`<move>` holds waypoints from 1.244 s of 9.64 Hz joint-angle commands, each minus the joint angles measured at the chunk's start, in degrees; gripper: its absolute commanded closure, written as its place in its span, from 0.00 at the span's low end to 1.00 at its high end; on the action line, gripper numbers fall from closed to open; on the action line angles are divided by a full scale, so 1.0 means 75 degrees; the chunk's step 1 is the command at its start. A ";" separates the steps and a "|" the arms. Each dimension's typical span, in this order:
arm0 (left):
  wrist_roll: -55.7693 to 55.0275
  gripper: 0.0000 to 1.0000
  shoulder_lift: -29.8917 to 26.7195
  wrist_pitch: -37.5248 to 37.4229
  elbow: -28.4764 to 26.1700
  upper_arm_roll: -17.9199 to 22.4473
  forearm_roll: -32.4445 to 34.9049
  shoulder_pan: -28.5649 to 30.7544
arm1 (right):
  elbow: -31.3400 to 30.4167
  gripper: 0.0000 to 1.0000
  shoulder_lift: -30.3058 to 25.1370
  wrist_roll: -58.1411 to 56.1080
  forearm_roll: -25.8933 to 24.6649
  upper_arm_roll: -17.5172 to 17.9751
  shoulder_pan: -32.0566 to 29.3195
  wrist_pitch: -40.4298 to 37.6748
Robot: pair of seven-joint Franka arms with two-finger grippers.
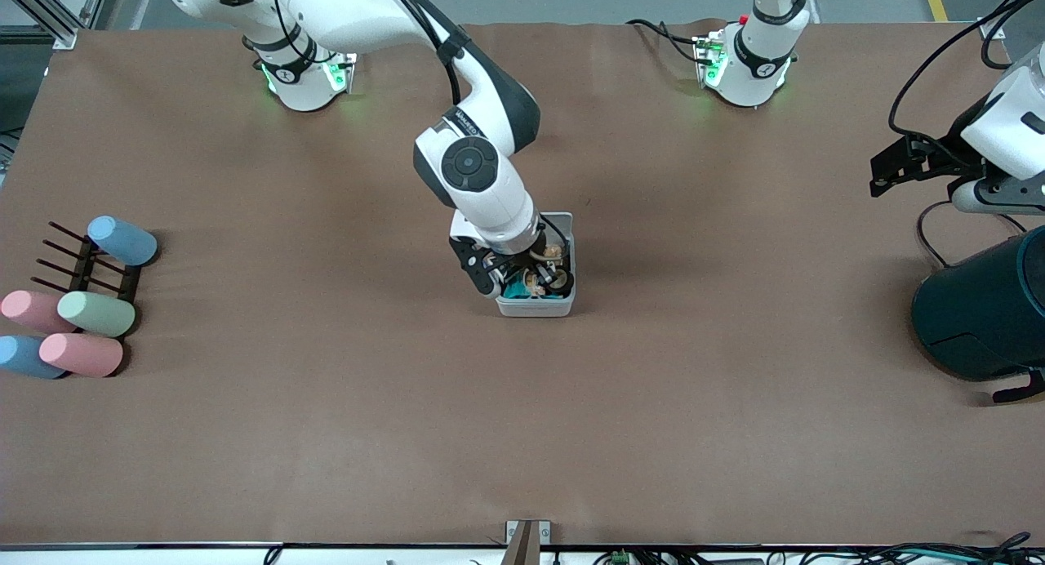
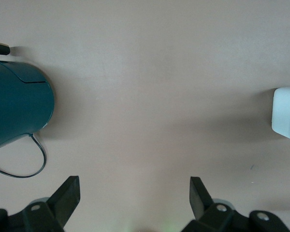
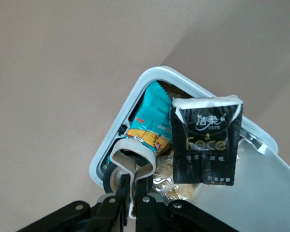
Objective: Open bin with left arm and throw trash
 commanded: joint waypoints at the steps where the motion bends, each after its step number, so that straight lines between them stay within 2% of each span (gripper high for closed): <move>1: -0.0052 0.00 0.0065 -0.0166 0.0189 0.0041 -0.0116 -0.0054 | 0.0014 0.44 -0.0010 0.0053 0.0138 -0.0002 -0.0141 -0.0276; 3: -0.0029 0.00 0.0065 -0.0166 0.0189 0.0041 -0.0104 -0.0008 | 0.0014 0.33 -0.0033 0.0053 0.0149 -0.0002 -0.0223 -0.0442; 4: -0.0017 0.00 0.0065 -0.0166 0.0189 0.0041 -0.0104 -0.0007 | 0.0037 0.18 -0.0056 0.0064 0.0149 -0.0002 -0.0235 -0.0442; 6: -0.0029 0.00 0.0065 -0.0142 0.0178 0.0041 -0.0116 -0.0007 | 0.0165 0.12 -0.0312 0.0064 0.0184 -0.0002 -0.0561 -0.0872; 8: -0.0064 0.00 0.0077 -0.0142 0.0189 0.0041 -0.0104 -0.0007 | 0.0178 0.12 -0.1177 0.0030 0.0430 -0.0025 -0.1089 -0.1342; 9: -0.0064 0.00 0.0077 -0.0142 0.0189 0.0041 -0.0128 -0.0007 | 0.0131 0.00 -0.1564 -0.0075 0.0373 -0.0049 -0.1474 -0.2214; 12: -0.0134 0.00 -0.0087 0.0149 -0.0067 0.0052 -0.0140 0.0027 | -0.0091 0.00 -0.2771 -0.3183 0.0232 -0.0061 -0.3217 -0.5087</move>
